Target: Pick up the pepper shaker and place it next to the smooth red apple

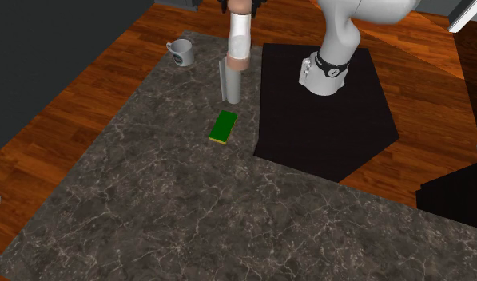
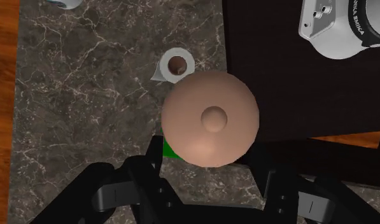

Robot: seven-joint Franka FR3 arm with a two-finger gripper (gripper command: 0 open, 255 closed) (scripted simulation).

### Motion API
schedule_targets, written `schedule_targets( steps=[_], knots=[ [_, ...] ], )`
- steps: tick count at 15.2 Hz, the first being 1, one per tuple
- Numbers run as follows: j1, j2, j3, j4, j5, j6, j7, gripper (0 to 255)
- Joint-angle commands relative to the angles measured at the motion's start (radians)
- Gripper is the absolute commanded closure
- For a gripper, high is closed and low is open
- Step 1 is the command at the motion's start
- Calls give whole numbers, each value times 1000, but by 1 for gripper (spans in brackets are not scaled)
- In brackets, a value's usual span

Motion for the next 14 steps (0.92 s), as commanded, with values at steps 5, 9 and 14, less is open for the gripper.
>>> schedule_targets(
  steps=[5,9,14],
  knots=[
    [-94,-144,-52,-63,-101,-50,-105,255],
    [-154,-219,-97,-81,-169,-80,-187,255],
    [-225,-289,-164,-79,-255,-109,-301,255]
  ],
)
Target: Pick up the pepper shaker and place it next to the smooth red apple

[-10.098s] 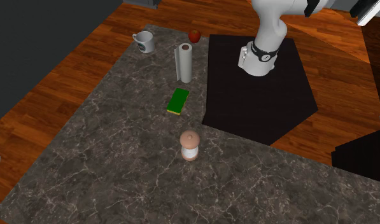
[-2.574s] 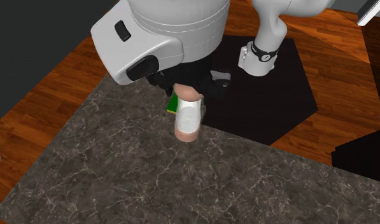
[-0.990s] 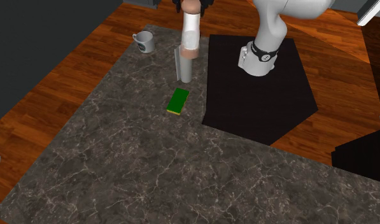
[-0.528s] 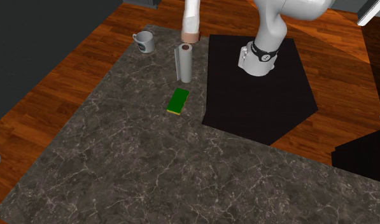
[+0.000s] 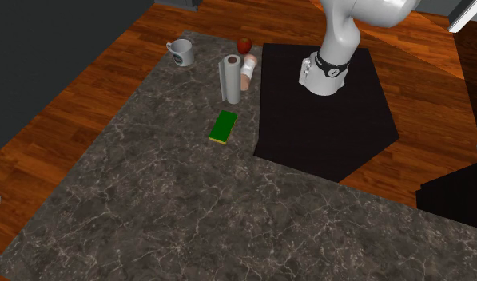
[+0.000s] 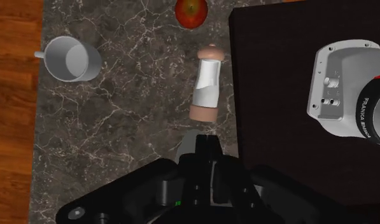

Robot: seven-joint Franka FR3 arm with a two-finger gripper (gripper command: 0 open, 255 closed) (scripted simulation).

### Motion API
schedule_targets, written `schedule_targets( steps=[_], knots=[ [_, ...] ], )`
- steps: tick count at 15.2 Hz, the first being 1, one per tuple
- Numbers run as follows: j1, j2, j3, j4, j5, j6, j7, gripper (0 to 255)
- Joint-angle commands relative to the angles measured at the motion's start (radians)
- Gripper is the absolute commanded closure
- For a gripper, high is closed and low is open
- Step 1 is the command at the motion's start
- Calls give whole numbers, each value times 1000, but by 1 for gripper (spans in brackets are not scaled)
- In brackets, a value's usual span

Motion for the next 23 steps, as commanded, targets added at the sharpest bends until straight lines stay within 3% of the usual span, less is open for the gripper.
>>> schedule_targets(
  steps=[1,2,9,16,20,23],
  knots=[
    [0,0,0,0,0,0,0,255],
    [0,0,0,0,0,0,0,0],
    [-76,-105,-168,-209,-121,186,-34,0],
    [-133,-117,-417,-351,-290,401,-82,0],
    [-123,-78,-606,-392,-408,542,-104,0],
    [-78,-37,-775,-400,-505,653,-113,0]
  ],
)
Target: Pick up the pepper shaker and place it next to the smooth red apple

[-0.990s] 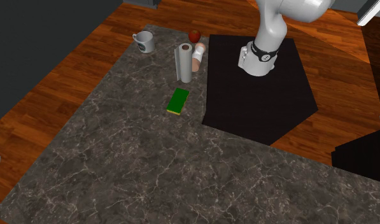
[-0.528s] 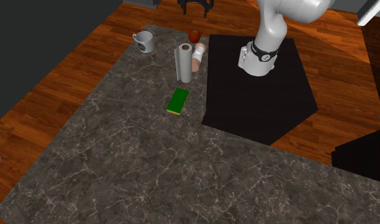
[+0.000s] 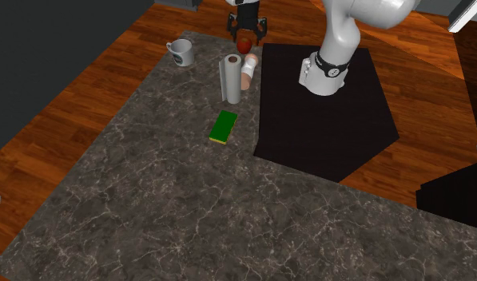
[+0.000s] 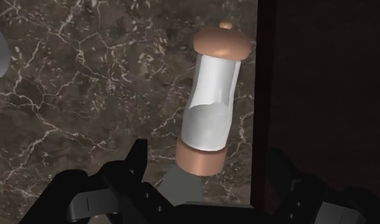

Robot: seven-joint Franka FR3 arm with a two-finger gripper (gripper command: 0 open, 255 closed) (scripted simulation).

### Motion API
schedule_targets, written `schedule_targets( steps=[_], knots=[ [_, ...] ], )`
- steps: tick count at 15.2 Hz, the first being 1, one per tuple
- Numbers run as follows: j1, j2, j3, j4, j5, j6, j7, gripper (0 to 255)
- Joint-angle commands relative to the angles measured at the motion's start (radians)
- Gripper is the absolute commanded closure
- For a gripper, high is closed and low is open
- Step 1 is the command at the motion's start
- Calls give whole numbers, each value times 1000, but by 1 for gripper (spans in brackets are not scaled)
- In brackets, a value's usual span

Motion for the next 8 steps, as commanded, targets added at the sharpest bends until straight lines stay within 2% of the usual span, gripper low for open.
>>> schedule_targets(
  steps=[1,6,7,8],
  knots=[
    [35,24,-123,-3,-73,78,-6,0],
    [204,31,-455,44,-260,227,13,0],
    [235,19,-511,58,-295,245,19,0],
    [253,12,-534,65,-317,249,32,0]
  ],
)
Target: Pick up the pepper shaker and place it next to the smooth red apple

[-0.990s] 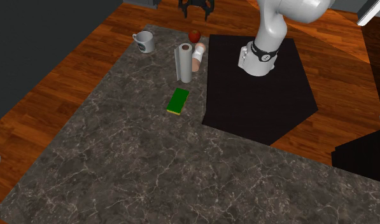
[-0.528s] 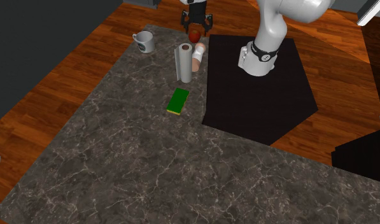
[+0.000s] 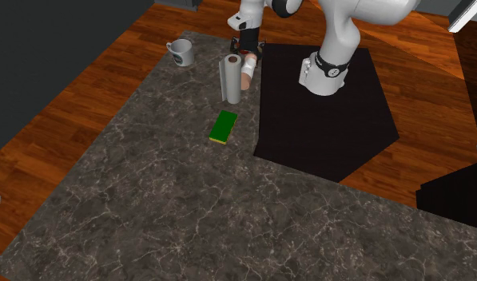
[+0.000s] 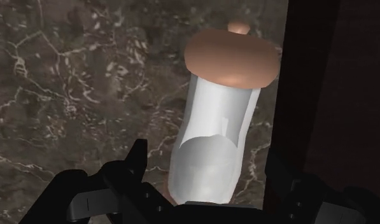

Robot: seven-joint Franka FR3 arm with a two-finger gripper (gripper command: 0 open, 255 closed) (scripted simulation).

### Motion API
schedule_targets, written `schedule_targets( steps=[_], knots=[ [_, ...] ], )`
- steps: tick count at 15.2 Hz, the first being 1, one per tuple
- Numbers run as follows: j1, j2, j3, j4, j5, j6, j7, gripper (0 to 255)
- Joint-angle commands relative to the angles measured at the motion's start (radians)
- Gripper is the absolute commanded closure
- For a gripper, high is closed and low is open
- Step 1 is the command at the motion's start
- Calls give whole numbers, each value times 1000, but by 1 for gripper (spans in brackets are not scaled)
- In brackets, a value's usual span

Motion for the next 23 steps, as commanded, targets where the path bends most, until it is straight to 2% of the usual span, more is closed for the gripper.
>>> schedule_targets(
  steps=[1,7,15,16,23],
  knots=[
    [43,-13,-64,15,-50,19,21,0],
    [139,-58,-183,58,-162,40,90,0],
    [138,-58,-183,58,-163,39,90,0],
    [139,-58,-183,58,-163,39,90,255],
    [139,-59,-184,60,-163,39,89,255]
  ],
)
